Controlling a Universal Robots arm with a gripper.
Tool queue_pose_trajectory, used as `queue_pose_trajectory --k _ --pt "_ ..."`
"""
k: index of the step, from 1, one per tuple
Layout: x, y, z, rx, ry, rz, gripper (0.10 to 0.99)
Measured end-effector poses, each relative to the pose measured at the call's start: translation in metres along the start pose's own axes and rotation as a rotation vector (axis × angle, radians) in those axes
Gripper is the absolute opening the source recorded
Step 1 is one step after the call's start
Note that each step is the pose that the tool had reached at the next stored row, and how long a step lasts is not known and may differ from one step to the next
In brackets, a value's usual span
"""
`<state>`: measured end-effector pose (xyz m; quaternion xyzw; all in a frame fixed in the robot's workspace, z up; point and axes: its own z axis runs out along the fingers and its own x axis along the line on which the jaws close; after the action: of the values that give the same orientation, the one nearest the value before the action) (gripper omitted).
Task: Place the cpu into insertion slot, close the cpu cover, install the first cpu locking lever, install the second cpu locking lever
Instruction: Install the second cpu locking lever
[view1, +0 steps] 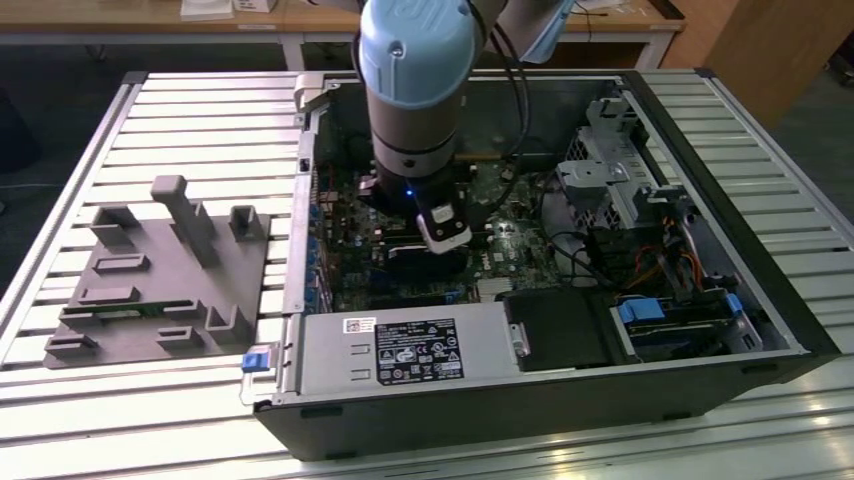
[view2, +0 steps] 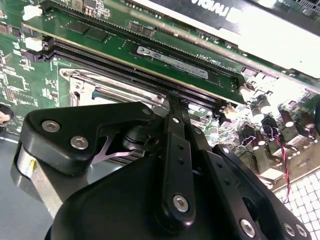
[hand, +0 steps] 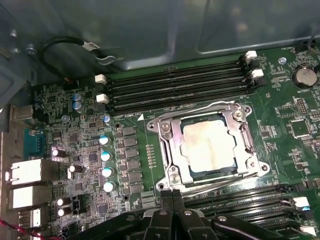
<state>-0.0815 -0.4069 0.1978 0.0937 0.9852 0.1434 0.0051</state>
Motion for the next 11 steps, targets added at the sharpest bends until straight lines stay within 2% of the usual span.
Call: queue_pose_trajectory --k 11 --pt "0.0026 0.0037 0.003 -0.003 0.0024 -0.007 0.106"
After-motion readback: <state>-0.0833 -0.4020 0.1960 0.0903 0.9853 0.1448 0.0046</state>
